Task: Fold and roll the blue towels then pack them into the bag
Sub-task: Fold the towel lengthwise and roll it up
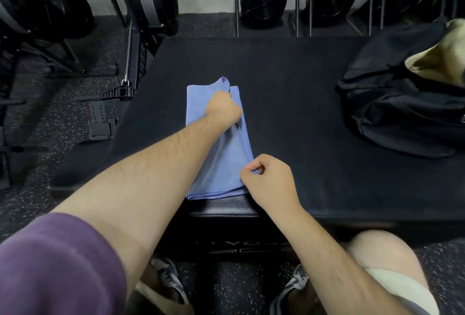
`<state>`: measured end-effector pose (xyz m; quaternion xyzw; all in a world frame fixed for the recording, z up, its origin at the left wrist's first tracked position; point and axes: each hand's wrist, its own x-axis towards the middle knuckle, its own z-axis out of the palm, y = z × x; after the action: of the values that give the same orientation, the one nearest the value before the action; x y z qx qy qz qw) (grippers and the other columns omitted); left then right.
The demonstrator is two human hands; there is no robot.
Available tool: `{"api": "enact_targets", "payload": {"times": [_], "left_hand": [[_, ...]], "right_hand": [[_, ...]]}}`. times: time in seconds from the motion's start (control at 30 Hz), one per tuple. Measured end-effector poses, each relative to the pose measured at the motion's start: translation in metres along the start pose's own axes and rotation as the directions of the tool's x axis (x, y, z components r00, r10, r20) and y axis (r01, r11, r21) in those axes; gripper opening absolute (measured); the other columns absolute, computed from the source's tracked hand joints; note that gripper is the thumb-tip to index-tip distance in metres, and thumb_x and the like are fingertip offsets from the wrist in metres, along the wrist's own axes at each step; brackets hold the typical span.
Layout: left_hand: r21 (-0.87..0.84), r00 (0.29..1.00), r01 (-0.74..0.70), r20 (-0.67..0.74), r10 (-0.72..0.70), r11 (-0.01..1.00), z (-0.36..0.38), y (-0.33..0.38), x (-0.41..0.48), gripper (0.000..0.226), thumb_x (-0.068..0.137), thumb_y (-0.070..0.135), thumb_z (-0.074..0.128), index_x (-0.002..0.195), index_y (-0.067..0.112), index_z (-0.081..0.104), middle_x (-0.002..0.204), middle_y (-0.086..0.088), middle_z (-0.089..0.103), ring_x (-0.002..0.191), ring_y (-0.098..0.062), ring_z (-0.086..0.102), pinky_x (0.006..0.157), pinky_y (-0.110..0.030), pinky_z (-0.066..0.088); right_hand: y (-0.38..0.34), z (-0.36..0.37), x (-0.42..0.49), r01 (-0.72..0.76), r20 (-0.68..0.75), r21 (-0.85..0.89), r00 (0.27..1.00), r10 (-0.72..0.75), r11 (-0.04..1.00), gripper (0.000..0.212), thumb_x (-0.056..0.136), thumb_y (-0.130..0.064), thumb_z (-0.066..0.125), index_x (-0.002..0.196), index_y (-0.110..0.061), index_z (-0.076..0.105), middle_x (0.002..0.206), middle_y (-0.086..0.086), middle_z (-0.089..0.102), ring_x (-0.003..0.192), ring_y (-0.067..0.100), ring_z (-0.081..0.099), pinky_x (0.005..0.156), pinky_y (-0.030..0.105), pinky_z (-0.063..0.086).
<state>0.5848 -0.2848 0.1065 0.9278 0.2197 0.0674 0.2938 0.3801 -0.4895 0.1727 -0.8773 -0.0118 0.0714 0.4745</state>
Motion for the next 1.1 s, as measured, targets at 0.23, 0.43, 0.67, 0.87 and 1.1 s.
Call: {"api": "enact_targets", "payload": {"times": [0.23, 0.43, 0.67, 0.87, 1.1], "left_hand": [[0.051, 0.985, -0.143, 0.109, 0.137, 0.988, -0.026, 0.035, -0.054, 0.006, 0.072, 0.022, 0.053, 0.077, 0.021, 0.057, 0.071, -0.003, 0.064, 0.067, -0.021, 0.063, 0.061, -0.036, 0.054], [-0.066, 0.974, -0.226, 0.014, 0.227, 0.972, -0.034, 0.045, -0.079, 0.039, 0.097, 0.016, 0.049, 0.136, 0.017, 0.054, 0.131, -0.004, 0.057, 0.105, -0.022, 0.063, 0.082, -0.024, 0.042], [0.020, 0.985, -0.154, 0.081, 0.152, 0.988, -0.034, 0.047, -0.089, 0.025, 0.093, 0.013, 0.052, 0.118, 0.012, 0.053, 0.106, -0.005, 0.065, 0.097, -0.024, 0.060, 0.077, -0.033, 0.046], [-0.083, 0.969, -0.233, 0.064, 0.239, 0.969, -0.033, 0.049, -0.094, 0.030, 0.094, 0.009, 0.048, 0.123, 0.014, 0.054, 0.096, -0.004, 0.063, 0.087, -0.020, 0.058, 0.071, -0.027, 0.041], [0.142, 0.927, -0.351, -0.088, 0.365, 0.925, -0.032, 0.037, -0.089, 0.029, 0.101, 0.021, 0.040, 0.105, 0.020, 0.069, 0.105, 0.004, 0.070, 0.099, -0.021, 0.061, 0.082, -0.035, 0.045]], "right_hand": [[0.002, 0.000, 0.000, 0.031, 0.020, -0.024, 0.999, -0.030, 0.999, 0.013, 0.078, -0.016, 0.066, 0.068, -0.015, 0.057, 0.066, -0.009, 0.052, 0.063, 0.007, 0.048, 0.056, 0.019, 0.032], [-0.001, 0.002, -0.006, 0.067, 0.026, -0.031, 0.997, -0.066, 0.997, 0.012, 0.079, -0.018, 0.066, 0.071, -0.018, 0.057, 0.064, -0.009, 0.049, 0.063, 0.009, 0.046, 0.061, 0.026, 0.037], [0.000, 0.002, -0.013, 0.108, 0.006, -0.067, 0.994, -0.108, 0.992, 0.008, 0.086, -0.017, 0.063, 0.090, -0.023, 0.061, 0.058, -0.008, 0.049, 0.057, 0.006, 0.047, 0.058, 0.020, 0.042], [0.005, 0.002, -0.016, 0.056, 0.002, 0.001, 0.998, -0.056, 0.998, 0.008, 0.086, -0.014, 0.061, 0.090, -0.020, 0.062, 0.059, -0.009, 0.044, 0.052, 0.007, 0.042, 0.054, 0.022, 0.038], [0.003, 0.021, -0.015, 0.187, -0.088, -0.404, 0.966, -0.242, 0.895, 0.003, 0.077, -0.011, 0.058, 0.079, -0.013, 0.059, 0.097, 0.002, 0.043, 0.094, 0.025, 0.042, 0.075, 0.032, 0.044]]}}
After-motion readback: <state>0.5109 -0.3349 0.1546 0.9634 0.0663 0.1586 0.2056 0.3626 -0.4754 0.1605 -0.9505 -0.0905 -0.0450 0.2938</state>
